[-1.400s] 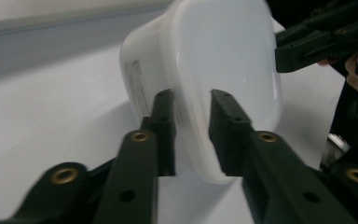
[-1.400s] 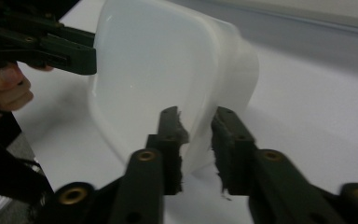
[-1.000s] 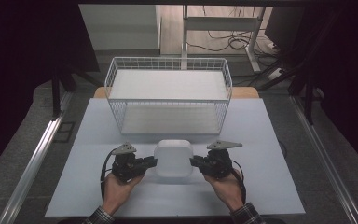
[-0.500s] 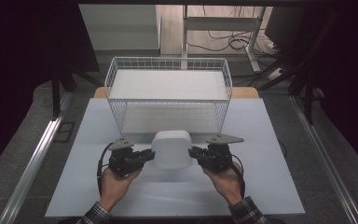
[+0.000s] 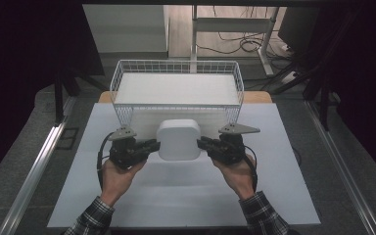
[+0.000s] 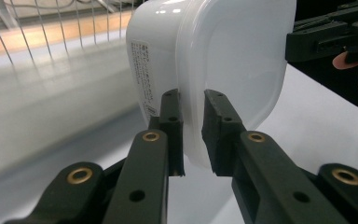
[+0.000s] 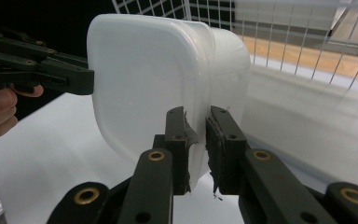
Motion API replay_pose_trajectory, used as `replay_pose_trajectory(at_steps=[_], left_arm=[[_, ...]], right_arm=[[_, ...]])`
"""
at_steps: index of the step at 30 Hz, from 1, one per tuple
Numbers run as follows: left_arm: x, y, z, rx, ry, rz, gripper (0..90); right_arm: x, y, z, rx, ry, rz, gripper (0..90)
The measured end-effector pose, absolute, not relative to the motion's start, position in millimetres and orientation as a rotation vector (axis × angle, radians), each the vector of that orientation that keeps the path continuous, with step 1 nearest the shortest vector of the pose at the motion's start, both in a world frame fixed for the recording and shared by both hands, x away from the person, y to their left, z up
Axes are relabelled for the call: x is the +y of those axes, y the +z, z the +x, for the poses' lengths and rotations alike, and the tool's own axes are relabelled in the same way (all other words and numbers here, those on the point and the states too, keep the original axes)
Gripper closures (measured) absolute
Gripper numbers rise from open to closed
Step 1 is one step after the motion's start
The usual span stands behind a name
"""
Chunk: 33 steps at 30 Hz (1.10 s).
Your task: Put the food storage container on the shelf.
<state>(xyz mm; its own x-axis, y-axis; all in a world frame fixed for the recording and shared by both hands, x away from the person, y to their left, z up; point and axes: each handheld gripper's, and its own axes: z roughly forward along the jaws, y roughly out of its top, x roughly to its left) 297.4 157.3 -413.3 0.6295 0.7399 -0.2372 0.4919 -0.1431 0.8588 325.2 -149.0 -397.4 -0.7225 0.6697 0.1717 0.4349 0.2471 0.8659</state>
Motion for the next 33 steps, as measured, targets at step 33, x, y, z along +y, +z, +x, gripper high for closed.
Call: replay_pose_trajectory(at_steps=[33], left_arm=[[171.0,-310.4,363.3,0.936,0.392,1.734,79.3]], right_arm=[[-135.1,-299.1,392.1,2.15,1.56,0.969,77.6]])
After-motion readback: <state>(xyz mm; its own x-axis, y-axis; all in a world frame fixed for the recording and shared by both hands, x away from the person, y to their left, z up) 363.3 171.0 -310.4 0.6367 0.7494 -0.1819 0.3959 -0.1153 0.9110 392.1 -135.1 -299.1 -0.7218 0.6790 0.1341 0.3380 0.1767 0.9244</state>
